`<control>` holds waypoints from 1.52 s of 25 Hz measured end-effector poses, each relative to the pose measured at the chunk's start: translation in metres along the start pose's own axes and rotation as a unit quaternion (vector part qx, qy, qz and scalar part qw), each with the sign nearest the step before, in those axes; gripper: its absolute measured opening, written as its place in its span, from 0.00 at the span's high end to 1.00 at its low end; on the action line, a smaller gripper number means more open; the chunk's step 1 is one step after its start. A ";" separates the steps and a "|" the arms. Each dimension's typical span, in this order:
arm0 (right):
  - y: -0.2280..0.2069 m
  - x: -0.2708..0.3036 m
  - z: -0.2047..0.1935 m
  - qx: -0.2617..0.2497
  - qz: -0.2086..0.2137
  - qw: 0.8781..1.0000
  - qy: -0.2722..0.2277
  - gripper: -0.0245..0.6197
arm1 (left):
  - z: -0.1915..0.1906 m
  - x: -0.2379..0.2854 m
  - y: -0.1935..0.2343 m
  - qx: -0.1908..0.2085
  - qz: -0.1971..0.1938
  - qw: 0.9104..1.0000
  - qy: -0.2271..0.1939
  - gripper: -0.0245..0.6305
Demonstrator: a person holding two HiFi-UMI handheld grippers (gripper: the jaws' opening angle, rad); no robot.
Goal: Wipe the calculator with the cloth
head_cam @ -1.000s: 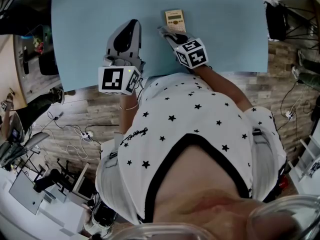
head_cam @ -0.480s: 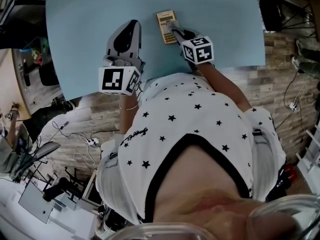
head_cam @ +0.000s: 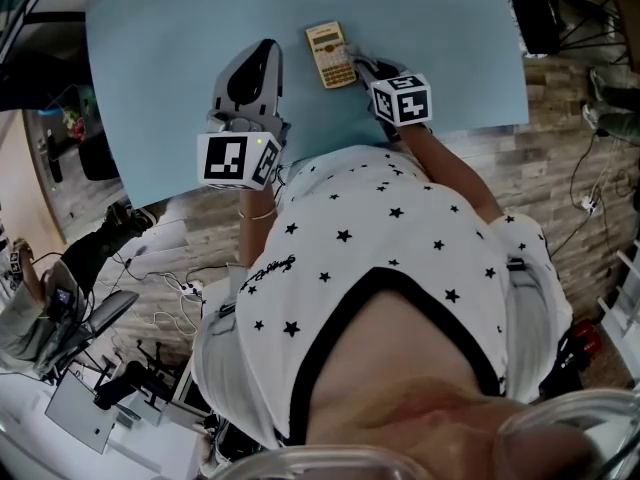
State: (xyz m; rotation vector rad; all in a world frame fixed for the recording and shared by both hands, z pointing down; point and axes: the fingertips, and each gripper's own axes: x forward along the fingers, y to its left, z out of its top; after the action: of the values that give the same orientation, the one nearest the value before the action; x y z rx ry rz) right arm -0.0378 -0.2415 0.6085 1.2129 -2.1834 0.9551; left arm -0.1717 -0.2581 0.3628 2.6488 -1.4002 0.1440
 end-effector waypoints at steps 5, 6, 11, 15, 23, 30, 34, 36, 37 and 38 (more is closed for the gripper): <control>-0.002 -0.001 0.000 0.005 0.001 1.000 -0.002 0.89 | -0.001 -0.002 0.000 0.000 0.005 1.000 0.000 0.91; -0.001 -0.002 0.004 0.008 0.002 1.000 -0.007 0.89 | -0.001 -0.002 0.001 0.000 0.006 1.000 0.000 0.91; -0.004 -0.015 0.051 0.006 0.004 0.998 -0.064 0.89 | 0.001 -0.005 0.003 0.002 0.012 1.000 -0.003 0.91; 0.006 -0.042 0.116 -0.017 0.026 0.989 -0.146 0.89 | 0.003 -0.010 0.014 0.008 0.028 1.000 -0.006 0.91; 0.051 -0.114 0.203 -0.098 0.074 0.953 -0.276 0.89 | 0.004 -0.019 0.020 0.004 0.055 0.998 -0.005 0.91; 0.093 -0.126 0.209 -0.114 0.124 0.940 -0.298 0.89 | 0.009 -0.021 0.022 0.006 0.063 0.998 -0.011 0.91; 0.095 -0.122 0.207 -0.113 0.132 0.941 -0.291 0.89 | 0.010 -0.023 0.023 0.007 0.068 0.998 -0.009 0.91; 0.095 -0.121 0.206 -0.112 0.134 0.942 -0.287 0.90 | 0.010 -0.025 0.025 0.007 0.071 0.997 -0.009 0.91; 0.095 -0.121 0.206 -0.112 0.136 0.942 -0.285 0.90 | 0.010 -0.025 0.025 0.007 0.072 0.997 -0.009 0.91; 0.095 -0.120 0.206 -0.111 0.136 0.943 -0.282 0.90 | 0.011 -0.026 0.025 0.007 0.073 0.997 -0.009 0.91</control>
State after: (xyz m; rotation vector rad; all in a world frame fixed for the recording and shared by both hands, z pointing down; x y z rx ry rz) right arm -0.0722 -0.2974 0.3604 1.1964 -2.8763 0.4609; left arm -0.2069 -0.2531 0.3504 2.5651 -1.6031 0.1471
